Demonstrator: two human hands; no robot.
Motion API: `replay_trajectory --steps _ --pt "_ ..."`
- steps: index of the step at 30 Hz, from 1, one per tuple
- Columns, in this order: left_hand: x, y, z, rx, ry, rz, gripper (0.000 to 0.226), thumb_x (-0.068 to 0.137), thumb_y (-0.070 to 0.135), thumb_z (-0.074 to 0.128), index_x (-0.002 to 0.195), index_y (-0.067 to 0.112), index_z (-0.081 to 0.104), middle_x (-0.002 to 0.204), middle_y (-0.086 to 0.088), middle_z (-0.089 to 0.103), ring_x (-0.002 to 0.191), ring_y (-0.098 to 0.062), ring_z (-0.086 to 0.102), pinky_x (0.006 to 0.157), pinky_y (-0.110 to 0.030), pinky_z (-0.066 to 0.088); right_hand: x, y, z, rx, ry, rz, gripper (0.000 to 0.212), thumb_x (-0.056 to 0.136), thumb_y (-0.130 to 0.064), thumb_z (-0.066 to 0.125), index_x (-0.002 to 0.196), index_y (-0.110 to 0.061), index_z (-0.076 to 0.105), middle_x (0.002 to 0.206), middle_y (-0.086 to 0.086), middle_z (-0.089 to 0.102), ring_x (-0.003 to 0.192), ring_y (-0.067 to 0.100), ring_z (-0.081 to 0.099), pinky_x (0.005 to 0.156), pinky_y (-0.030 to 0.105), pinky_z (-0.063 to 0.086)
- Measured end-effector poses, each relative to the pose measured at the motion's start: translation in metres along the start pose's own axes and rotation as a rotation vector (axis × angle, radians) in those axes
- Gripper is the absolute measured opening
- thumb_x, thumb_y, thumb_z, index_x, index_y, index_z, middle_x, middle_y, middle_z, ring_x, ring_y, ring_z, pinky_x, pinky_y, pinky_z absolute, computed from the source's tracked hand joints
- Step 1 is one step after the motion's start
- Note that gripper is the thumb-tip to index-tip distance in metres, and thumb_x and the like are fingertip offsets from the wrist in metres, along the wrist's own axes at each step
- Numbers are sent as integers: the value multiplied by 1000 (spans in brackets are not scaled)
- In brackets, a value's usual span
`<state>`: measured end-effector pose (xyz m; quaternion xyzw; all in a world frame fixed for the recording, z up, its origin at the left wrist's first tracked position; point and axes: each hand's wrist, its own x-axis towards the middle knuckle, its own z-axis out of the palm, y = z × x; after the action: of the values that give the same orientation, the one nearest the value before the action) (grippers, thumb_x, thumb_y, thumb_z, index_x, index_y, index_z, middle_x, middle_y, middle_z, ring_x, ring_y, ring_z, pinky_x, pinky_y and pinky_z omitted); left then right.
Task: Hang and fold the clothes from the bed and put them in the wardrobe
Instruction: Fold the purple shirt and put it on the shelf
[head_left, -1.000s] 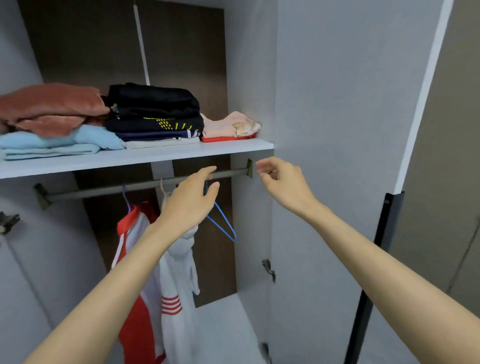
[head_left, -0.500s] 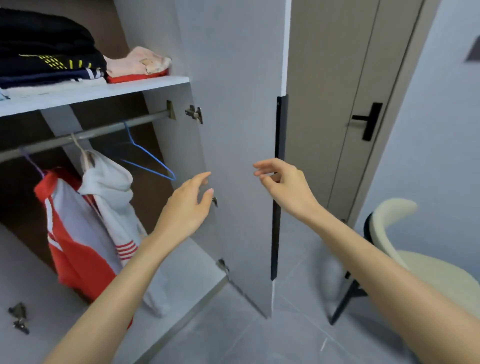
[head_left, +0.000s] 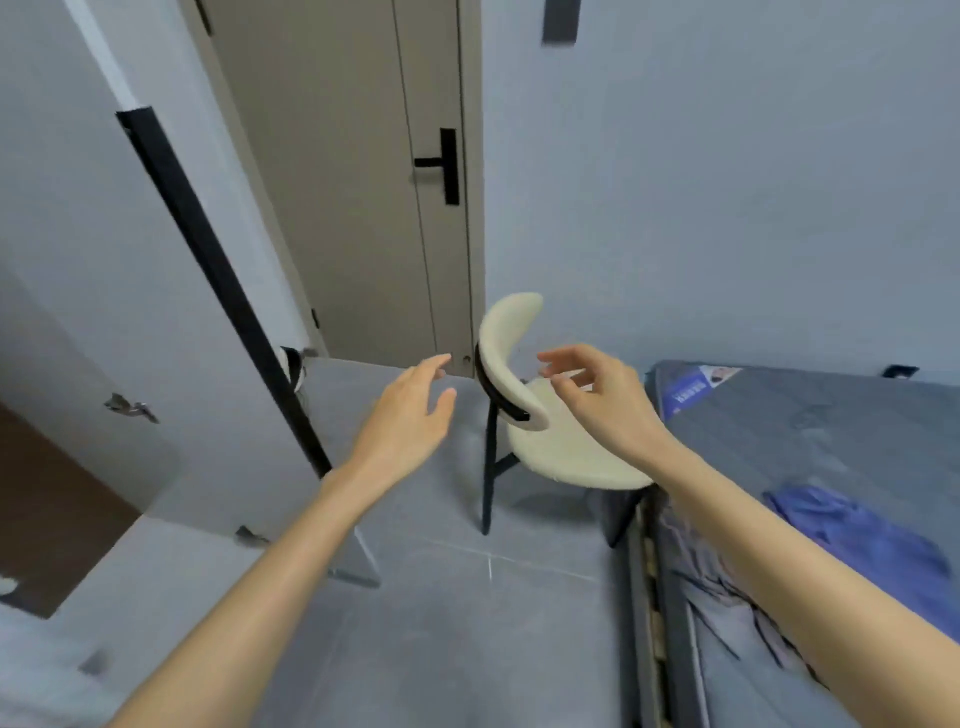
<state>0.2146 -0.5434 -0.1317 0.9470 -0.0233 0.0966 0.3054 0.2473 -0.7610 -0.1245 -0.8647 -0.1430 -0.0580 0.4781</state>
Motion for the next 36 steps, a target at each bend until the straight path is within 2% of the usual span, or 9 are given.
replay_trajectory --steps 6,11,16,18,22,26,29,33,36 --pt "36 82 102 -49 -181 127 44 98 29 43 142 24 39 138 5 50 119 -17 51 100 -42 41 -42 91 -90 -70 148 182 24 91 -8 54 107 -21 66 96 -6 69 78 -10 57 68 2 39" --pt "53 137 190 -26 -358 208 46 99 28 44 143 20 36 138 -1 49 123 -21 48 102 -35 38 -82 165 -146 -107 228 349 23 92 -9 55 110 -16 67 97 -3 68 80 6 59 71 10 40" --pt "64 174 275 14 -521 230 45 98 24 45 142 18 39 138 -5 50 122 -25 50 101 -35 39 -120 235 -181 -120 278 531 18 93 -11 56 107 -16 67 95 -5 67 73 -5 56 65 1 37" --pt "72 184 308 17 -585 251 45 97 23 46 141 17 40 137 -6 51 121 -25 50 99 -33 39 -128 264 -191 -107 302 624 17 93 -11 56 105 -17 67 98 -3 68 77 4 57 64 6 37" --pt "94 197 377 37 -707 304 45 97 23 46 141 16 40 134 -8 53 118 -25 52 98 -32 39 -138 325 -202 -93 319 795 20 92 -10 54 108 -15 65 109 0 67 88 13 58 77 21 40" --pt "123 207 452 77 -837 382 45 97 24 46 141 16 40 132 -10 54 119 -25 51 94 -31 38 -139 388 -206 -78 342 961 24 91 -6 54 113 -8 64 118 5 66 103 20 60 81 21 40" --pt "144 213 506 84 -953 415 46 97 22 47 141 14 39 135 -9 52 124 -24 49 100 -33 37 -138 432 -206 -56 373 1107 28 89 -4 55 117 -5 63 123 8 64 114 23 57 87 22 38" --pt "168 219 578 114 -1114 463 46 97 20 46 142 13 38 137 -10 51 125 -25 48 102 -35 37 -139 488 -202 8 430 1337 30 90 -4 54 119 -4 61 125 9 63 116 25 55 92 25 38" --pt "179 221 620 124 -1183 491 46 97 19 46 141 13 38 136 -12 51 123 -26 49 101 -37 39 -141 519 -196 48 464 1440 31 90 -5 55 121 -6 59 125 11 62 117 27 54 95 29 39"
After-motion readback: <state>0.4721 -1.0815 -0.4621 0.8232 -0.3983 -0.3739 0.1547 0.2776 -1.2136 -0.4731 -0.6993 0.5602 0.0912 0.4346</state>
